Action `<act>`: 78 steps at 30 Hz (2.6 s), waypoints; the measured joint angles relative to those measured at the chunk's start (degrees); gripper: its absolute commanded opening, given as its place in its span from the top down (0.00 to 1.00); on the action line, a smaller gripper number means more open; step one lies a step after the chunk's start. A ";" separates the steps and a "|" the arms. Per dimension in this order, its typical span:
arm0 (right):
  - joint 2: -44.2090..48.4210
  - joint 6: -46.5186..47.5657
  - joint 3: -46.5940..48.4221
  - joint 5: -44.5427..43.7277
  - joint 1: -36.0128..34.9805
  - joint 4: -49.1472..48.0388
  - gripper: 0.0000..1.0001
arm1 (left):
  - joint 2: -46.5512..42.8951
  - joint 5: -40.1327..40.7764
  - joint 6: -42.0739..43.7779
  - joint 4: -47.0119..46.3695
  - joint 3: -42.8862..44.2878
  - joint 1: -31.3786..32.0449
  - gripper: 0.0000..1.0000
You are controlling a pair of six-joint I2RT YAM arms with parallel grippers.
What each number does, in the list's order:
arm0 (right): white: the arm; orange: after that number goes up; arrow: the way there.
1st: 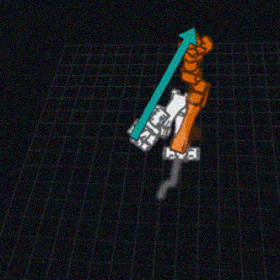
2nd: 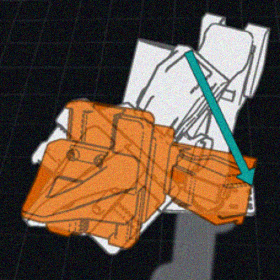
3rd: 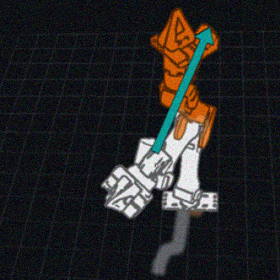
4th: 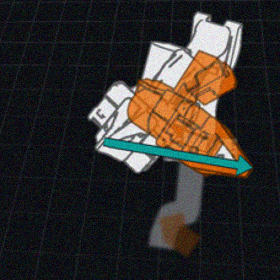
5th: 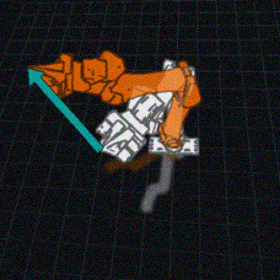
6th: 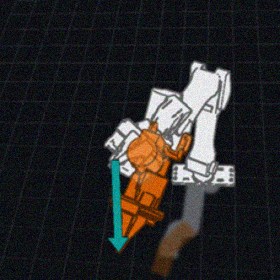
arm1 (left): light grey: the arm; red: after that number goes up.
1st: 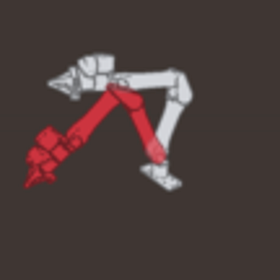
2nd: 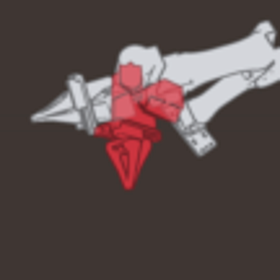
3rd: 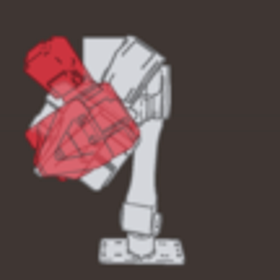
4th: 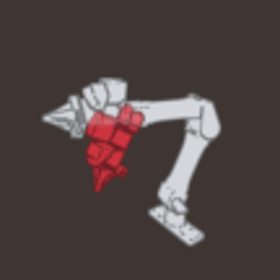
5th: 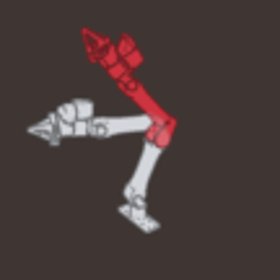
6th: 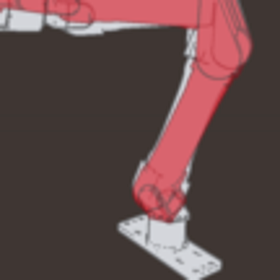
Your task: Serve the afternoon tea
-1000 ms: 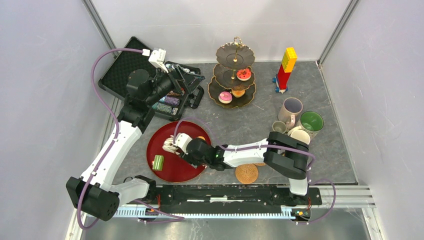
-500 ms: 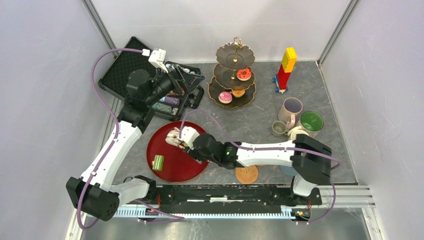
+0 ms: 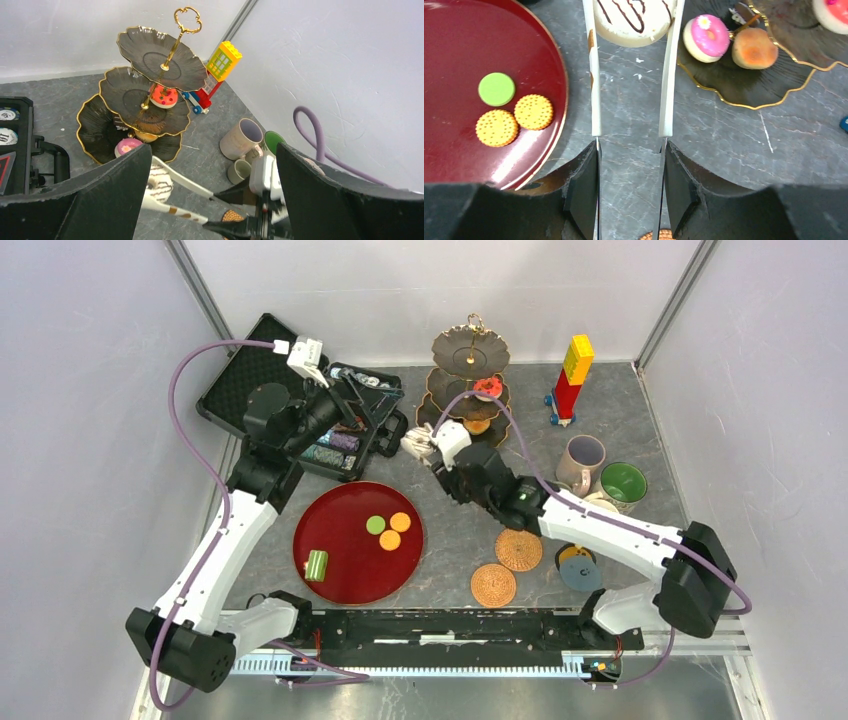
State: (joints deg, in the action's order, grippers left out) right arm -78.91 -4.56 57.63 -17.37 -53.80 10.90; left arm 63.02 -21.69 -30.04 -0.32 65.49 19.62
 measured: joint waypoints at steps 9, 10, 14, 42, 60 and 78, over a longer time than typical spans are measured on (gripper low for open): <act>-5.18 -0.76 12.04 2.03 7.72 5.51 0.75 | -0.46 0.61 0.00 0.28 0.00 0.00 0.00; -5.97 -1.25 13.03 2.21 8.41 5.51 0.75 | -0.46 0.61 0.00 0.28 0.00 0.00 0.00; -9.49 -3.30 16.39 2.56 11.37 5.49 0.75 | -0.46 0.59 0.00 0.31 0.00 0.00 0.00; -21.84 -9.92 22.34 -0.92 17.20 0.46 0.49 | 0.20 -1.22 -0.02 0.09 0.00 -0.72 0.00; -22.73 -7.28 23.28 -0.94 17.49 -0.52 0.39 | 1.11 -1.62 -0.07 -0.46 0.00 -1.03 0.00; -21.66 -5.99 22.40 -0.90 17.49 -1.64 0.40 | 1.25 -2.60 -0.11 -0.90 0.00 -1.29 0.00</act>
State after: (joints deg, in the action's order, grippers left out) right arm -100.57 -10.55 80.03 -18.26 -36.32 9.26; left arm 64.27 -24.29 -30.15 -1.21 65.49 18.33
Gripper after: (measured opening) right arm 0.625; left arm 0.997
